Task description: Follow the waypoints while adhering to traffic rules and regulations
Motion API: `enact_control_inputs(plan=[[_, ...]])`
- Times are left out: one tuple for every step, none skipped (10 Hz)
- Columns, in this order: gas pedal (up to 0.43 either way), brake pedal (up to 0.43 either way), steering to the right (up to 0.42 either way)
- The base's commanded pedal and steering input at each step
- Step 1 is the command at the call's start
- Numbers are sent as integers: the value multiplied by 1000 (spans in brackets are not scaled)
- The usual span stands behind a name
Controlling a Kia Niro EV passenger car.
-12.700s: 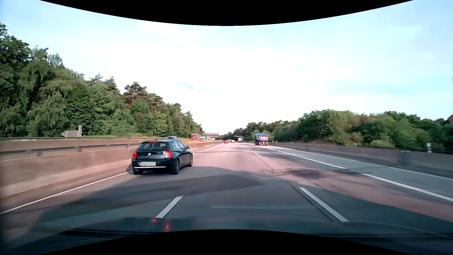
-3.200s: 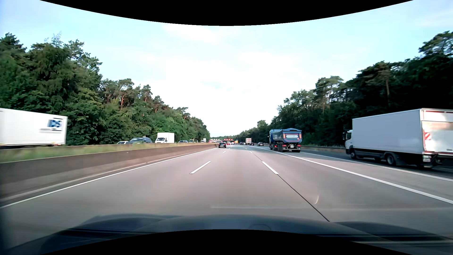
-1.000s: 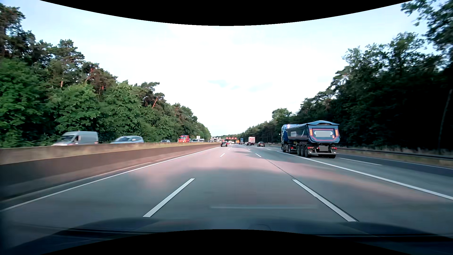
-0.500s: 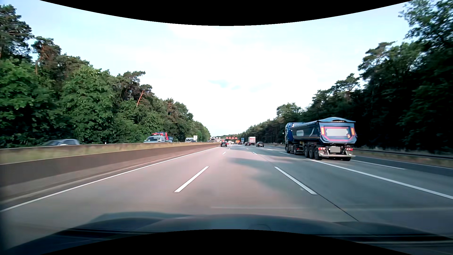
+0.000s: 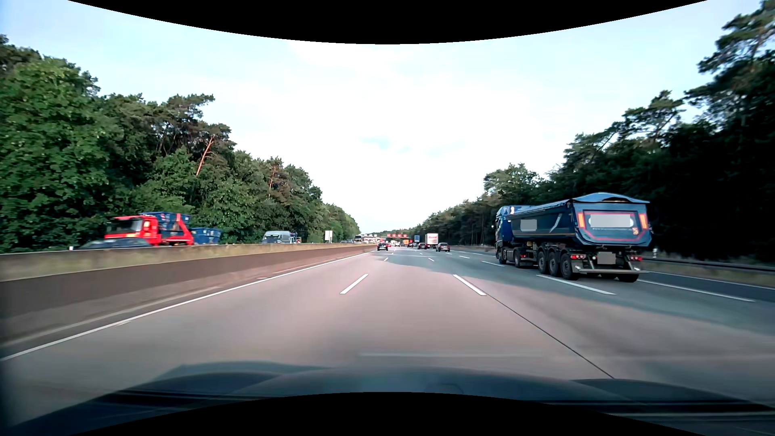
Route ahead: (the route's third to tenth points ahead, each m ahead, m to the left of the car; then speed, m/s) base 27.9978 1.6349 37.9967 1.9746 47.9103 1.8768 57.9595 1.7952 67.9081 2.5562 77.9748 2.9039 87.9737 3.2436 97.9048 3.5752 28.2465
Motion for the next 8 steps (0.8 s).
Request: enact_control_inputs(plan=[[177, 0, -4], [177, 0, -4], [177, 0, -5], [177, 0, -5], [177, 0, -5], [177, 0, -5], [177, 0, -5], [177, 0, -5]])
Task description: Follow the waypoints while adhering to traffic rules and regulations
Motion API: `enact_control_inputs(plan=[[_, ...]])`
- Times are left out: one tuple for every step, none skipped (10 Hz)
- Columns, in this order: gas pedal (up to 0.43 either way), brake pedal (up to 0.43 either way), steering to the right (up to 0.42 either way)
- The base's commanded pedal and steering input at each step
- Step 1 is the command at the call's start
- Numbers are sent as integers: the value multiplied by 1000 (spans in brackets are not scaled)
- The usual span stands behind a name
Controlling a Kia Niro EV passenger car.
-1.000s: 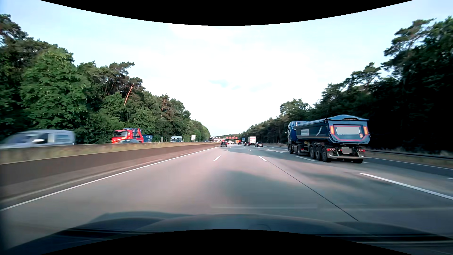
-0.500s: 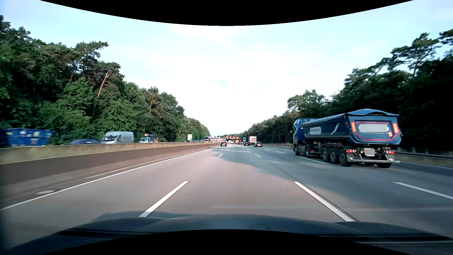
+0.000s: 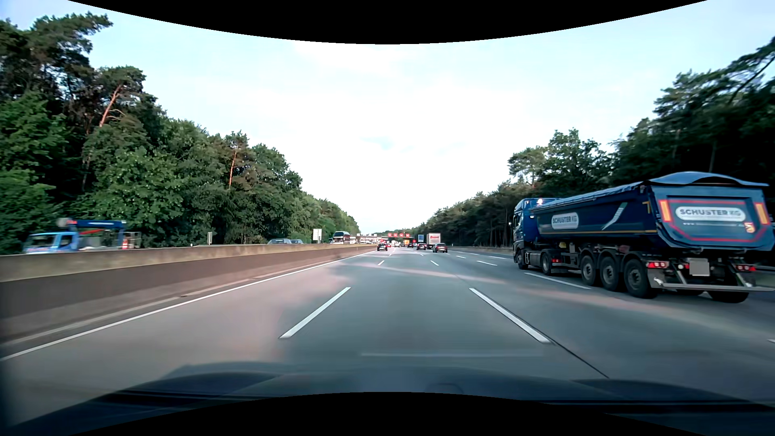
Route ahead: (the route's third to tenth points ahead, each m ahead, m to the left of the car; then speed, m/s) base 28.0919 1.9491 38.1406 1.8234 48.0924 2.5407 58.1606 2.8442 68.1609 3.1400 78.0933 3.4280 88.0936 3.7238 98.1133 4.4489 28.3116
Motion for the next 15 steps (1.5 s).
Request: enact_control_inputs(plan=[[177, 0, -5], [177, 0, -5], [177, 0, -5], [177, 0, -5], [177, 0, -5], [177, 0, -5], [177, 0, -5], [177, 0, -5], [177, 0, -5], [177, 0, -6], [177, 0, -6], [177, 0, -6], [177, 0, -6], [177, 0, -6], [177, 0, -6]])
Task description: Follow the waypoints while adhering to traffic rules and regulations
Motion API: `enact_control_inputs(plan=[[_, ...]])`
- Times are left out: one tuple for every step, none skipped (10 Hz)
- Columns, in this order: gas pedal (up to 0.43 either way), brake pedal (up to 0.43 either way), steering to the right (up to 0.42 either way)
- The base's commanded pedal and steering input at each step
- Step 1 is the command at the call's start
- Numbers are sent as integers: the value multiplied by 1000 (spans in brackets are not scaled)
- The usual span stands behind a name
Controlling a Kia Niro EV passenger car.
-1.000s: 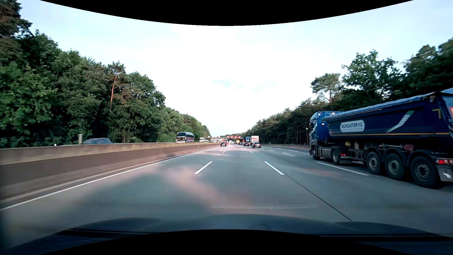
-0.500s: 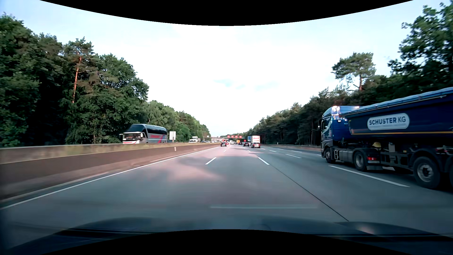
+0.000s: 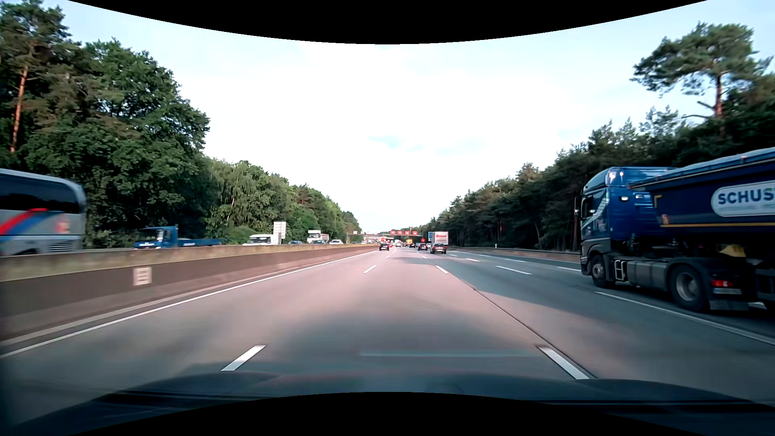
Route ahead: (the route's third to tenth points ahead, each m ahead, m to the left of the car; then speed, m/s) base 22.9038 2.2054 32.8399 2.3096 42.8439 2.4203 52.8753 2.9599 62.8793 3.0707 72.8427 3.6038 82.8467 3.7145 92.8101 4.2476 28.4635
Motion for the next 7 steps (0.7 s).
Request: enact_control_inputs(plan=[[177, 0, -6], [177, 0, -6], [177, 0, -6], [177, 0, -6], [177, 0, -5], [177, 0, -6], [177, 0, -5]])
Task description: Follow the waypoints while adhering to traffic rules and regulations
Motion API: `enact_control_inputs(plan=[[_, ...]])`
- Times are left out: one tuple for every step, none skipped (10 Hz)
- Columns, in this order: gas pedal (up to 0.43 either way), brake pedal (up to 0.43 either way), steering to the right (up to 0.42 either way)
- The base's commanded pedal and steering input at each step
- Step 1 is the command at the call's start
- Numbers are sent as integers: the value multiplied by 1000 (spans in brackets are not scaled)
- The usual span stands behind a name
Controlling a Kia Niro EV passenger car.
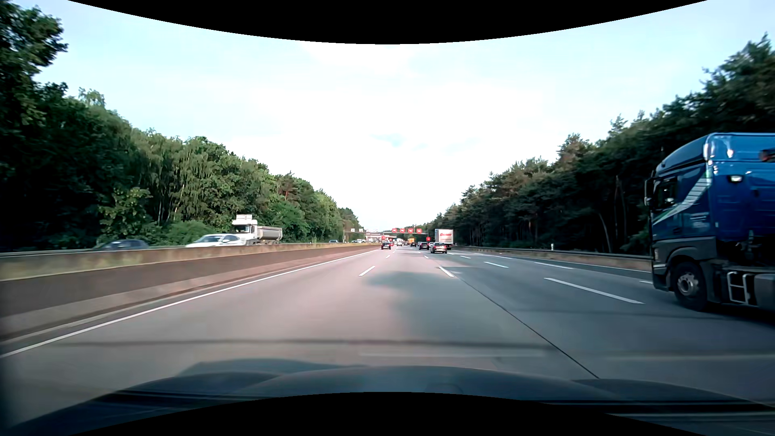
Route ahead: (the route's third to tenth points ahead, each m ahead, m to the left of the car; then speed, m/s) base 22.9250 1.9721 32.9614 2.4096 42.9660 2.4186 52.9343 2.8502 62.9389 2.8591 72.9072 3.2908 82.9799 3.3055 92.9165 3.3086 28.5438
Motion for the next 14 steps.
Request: enact_control_inputs(plan=[[177, 0, -5], [177, 0, -5], [177, 0, -5], [177, 0, -5], [177, 0, -5], [177, 0, -5], [177, 0, -4], [177, 0, -4], [177, 0, -4], [177, 0, -4], [177, 0, -4], [177, 0, -4], [177, 0, -4], [177, 0, -4]])
